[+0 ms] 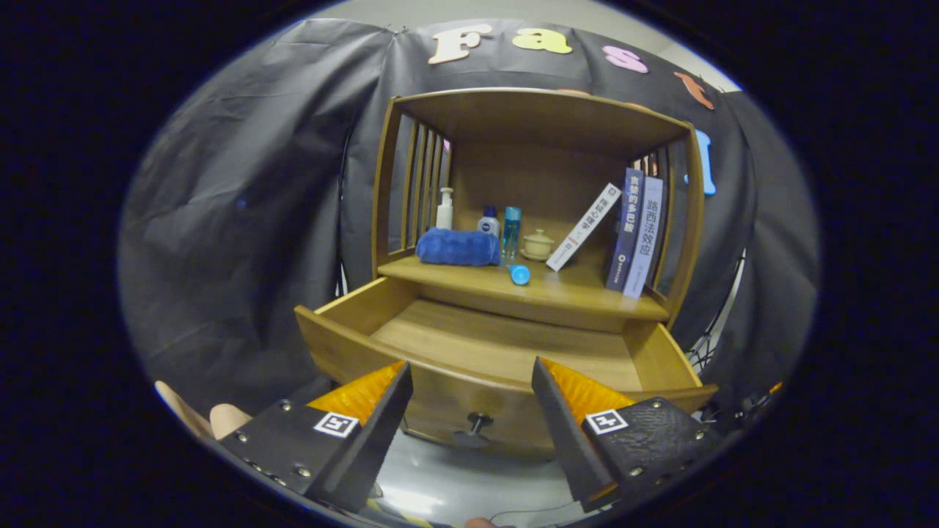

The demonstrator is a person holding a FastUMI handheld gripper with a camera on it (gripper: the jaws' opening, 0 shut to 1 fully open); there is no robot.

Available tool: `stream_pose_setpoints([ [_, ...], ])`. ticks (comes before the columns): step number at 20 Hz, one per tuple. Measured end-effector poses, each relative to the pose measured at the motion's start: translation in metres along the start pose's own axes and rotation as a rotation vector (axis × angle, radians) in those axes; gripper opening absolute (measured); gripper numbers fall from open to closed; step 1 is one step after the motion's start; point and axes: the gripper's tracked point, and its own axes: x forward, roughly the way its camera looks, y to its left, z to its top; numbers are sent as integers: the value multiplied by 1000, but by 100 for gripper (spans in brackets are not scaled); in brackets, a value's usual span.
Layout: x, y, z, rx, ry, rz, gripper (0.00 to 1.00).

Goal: Pull open the drawer, take out the items inside it, and place them on the countertop above the cabinet.

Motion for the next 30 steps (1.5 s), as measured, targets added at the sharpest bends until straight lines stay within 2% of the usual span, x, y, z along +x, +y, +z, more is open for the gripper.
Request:
stream_pose_setpoints([
  [12,24,-18,-52,64,82,-117,98],
  [22,44,-36,-57,89,33,-236,97],
  [24,50,-43,-55,134,39,-255,97],
  [26,58,-45,-52,167,49,-240,97],
  [29,64,-50,-39,143,5,-242,97],
  [30,66,-50,-43,131,29,-242,97],
])
